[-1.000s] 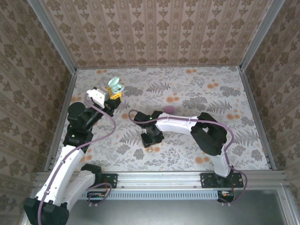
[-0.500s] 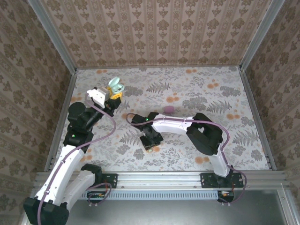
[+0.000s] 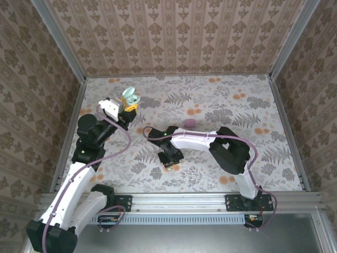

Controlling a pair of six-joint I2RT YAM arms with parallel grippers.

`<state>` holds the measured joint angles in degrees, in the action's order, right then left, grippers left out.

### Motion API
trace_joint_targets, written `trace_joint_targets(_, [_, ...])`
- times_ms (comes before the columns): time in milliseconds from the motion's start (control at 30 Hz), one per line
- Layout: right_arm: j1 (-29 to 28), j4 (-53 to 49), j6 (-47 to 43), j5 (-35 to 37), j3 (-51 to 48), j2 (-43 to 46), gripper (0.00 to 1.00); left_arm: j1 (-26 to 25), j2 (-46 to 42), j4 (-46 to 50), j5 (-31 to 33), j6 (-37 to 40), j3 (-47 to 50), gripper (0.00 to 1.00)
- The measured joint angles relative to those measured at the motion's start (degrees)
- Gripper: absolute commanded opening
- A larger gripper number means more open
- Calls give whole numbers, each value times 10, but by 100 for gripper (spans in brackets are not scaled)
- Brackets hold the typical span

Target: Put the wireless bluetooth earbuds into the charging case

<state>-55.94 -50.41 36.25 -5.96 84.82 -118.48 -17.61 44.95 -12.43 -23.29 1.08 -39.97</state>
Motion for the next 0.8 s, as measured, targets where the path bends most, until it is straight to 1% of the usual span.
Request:
trace_joint_targets(233, [9,14,9,0,-22,13,20,0,0,0,0,0,0,32])
trace_joint_targets(400, [14,24,17,0,-59,38,22,0,0,0,0,0,0,32])
trace_joint_targets(567, [15,20,19,10,-69,51,26,-1,1,-2,0,0,0,32])
trace_joint_targets(800, [12,36,-14,14,-69,90,40,-4,1,-4,0,0,0,31])
